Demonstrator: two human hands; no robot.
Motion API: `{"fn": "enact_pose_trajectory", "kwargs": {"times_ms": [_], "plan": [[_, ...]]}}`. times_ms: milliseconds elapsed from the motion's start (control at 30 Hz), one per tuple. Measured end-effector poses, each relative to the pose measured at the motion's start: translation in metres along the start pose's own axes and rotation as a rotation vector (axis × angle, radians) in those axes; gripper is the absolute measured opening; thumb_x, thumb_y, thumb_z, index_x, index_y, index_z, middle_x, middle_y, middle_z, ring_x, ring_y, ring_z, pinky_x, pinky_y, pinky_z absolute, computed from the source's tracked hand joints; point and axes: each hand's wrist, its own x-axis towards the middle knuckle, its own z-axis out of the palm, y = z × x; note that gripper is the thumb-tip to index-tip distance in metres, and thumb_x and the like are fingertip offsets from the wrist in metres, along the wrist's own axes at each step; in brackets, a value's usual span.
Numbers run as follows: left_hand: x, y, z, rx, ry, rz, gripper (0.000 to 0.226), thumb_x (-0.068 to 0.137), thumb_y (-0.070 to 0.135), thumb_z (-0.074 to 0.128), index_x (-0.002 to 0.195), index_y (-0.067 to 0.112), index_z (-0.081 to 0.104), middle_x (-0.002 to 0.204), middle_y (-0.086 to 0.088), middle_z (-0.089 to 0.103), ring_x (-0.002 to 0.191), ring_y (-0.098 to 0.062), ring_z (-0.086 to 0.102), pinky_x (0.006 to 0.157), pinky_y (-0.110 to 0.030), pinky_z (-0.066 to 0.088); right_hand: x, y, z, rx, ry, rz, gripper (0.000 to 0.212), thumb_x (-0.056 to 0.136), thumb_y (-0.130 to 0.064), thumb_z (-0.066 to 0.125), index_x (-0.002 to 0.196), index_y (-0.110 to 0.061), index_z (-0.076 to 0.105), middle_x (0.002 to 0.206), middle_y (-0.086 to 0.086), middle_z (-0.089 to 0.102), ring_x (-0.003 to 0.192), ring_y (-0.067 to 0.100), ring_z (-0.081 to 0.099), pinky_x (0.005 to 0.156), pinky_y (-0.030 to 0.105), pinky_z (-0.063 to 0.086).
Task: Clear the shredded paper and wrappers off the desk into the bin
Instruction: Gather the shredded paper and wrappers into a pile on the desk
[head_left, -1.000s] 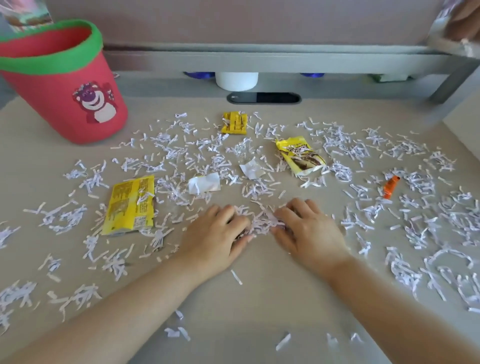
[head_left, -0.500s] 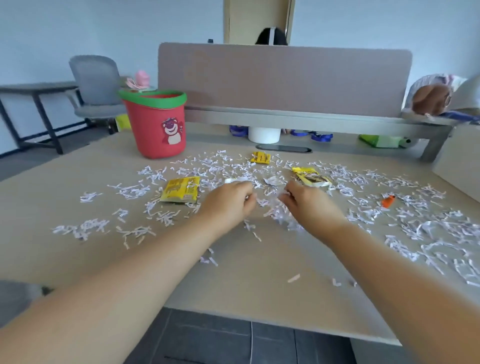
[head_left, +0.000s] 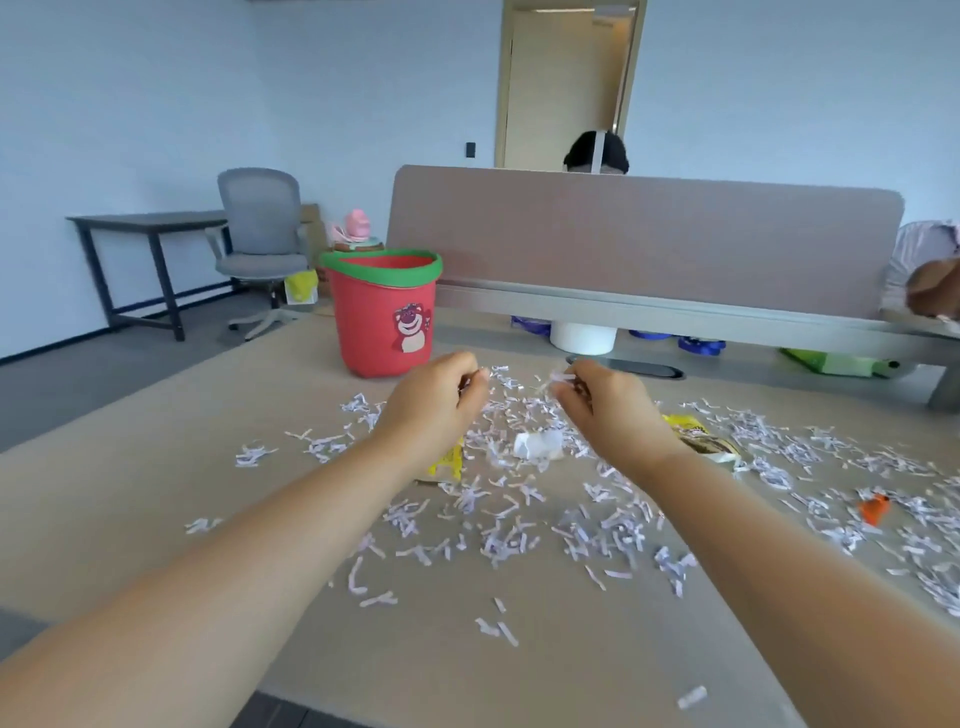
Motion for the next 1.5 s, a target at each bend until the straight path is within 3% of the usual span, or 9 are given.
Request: {"fn": "enact_pose_trajectory", "kwargs": {"times_ms": [233, 500, 633, 733, 933, 1167, 1300, 1400, 1500], "plan": [[0.057, -0.043, -0.032, 0.014, 0.127, -0.049, 0.033, 0.093, 0.022, 0.047, 0.061, 0.016, 0.04, 0.054, -0.004, 0.048, 0.058, -0.028, 0.047, 0.056, -0.035, 0.036, 0.067, -0.033, 0.03, 0.054, 0.082, -0.106, 0.029, 0.093, -0.025, 0.049, 0.092, 0.003, 0.056, 0.067, 0.008, 0.052, 0.064, 0.026, 0.044, 0.06, 0.033, 0.034], [0.126, -0.102, -0.048, 0.067, 0.217, -0.097, 0.03, 0.093, 0.02, 0.046, 0.065, 0.013, 0.04, 0.049, 0.005, 0.036, 0.048, -0.014, 0.036, 0.054, -0.032, 0.023, 0.149, -0.053, 0.063, 0.121, 0.09, -0.16, 0.029, 0.092, -0.024, 0.05, 0.094, 0.005, 0.055, 0.07, 0.01, 0.053, 0.069, 0.029, 0.048, 0.061, 0.032, 0.033], [0.183, -0.109, -0.05, 0.049, 0.239, -0.114, 0.027, 0.094, 0.023, 0.043, 0.07, 0.01, 0.043, 0.052, 0.004, 0.038, 0.06, -0.024, 0.039, 0.062, -0.033, 0.032, 0.179, -0.04, 0.07, 0.123, 0.112, -0.166, 0.028, 0.092, -0.023, 0.051, 0.067, -0.011, 0.044, 0.053, -0.006, 0.038, 0.052, 0.017, 0.037, 0.052, 0.031, 0.027], [0.218, -0.122, -0.042, 0.067, 0.18, -0.129, 0.026, 0.095, 0.024, 0.041, 0.074, 0.009, 0.042, 0.055, 0.001, 0.04, 0.066, -0.026, 0.042, 0.064, -0.033, 0.033, 0.193, -0.031, 0.074, 0.117, 0.151, -0.176, 0.045, 0.091, -0.022, 0.052, 0.057, -0.025, 0.024, 0.05, -0.008, 0.033, 0.047, 0.009, 0.031, 0.046, 0.017, 0.028], [0.251, -0.165, -0.03, 0.263, -0.047, -0.195, 0.027, 0.096, 0.034, 0.039, 0.08, 0.013, 0.045, 0.079, -0.008, 0.054, 0.075, -0.026, 0.048, 0.065, -0.03, 0.032, 0.205, -0.015, 0.091, 0.126, 0.13, -0.152, 0.033, 0.091, -0.023, 0.052, 0.063, -0.023, 0.034, 0.052, -0.011, 0.037, 0.048, 0.007, 0.035, 0.05, 0.011, 0.035], [0.257, -0.175, -0.037, 0.438, -0.464, -0.254, 0.035, 0.097, 0.03, 0.037, 0.11, 0.009, 0.062, 0.117, -0.013, 0.062, 0.096, -0.025, 0.054, 0.081, -0.033, 0.04, 0.21, -0.014, 0.101, 0.122, 0.116, -0.164, 0.025, 0.092, -0.025, 0.051, 0.085, -0.001, 0.054, 0.055, -0.011, 0.041, 0.052, 0.013, 0.04, 0.047, 0.025, 0.028], [0.253, -0.177, -0.04, 0.447, -0.403, -0.197, 0.03, 0.094, 0.032, 0.043, 0.109, 0.025, 0.067, 0.124, -0.006, 0.059, 0.115, -0.026, 0.053, 0.1, -0.037, 0.042, 0.207, -0.015, 0.102, 0.121, 0.115, -0.164, 0.026, 0.092, -0.026, 0.049, 0.085, -0.001, 0.052, 0.054, -0.009, 0.041, 0.052, 0.014, 0.039, 0.047, 0.027, 0.027], [0.25, -0.179, -0.041, 0.552, -0.388, -0.21, 0.036, 0.096, 0.04, 0.034, 0.129, 0.039, 0.049, 0.133, -0.014, 0.043, 0.127, -0.035, 0.038, 0.108, -0.043, 0.033, 0.205, -0.019, 0.098, 0.131, 0.119, -0.155, 0.024, 0.092, -0.026, 0.049, 0.09, -0.002, 0.055, 0.056, -0.007, 0.043, 0.058, 0.02, 0.043, 0.054, 0.029, 0.026], [0.242, -0.179, -0.042, 0.437, -0.452, -0.25, 0.052, 0.097, 0.043, 0.028, 0.144, 0.044, 0.005, 0.146, -0.014, 0.04, 0.121, -0.031, 0.05, 0.105, -0.041, 0.039, 0.202, -0.023, 0.095, 0.136, 0.128, -0.162, 0.025, 0.092, -0.026, 0.049, 0.092, -0.001, 0.055, 0.059, -0.003, 0.046, 0.061, 0.023, 0.044, 0.055, 0.029, 0.028]]}}
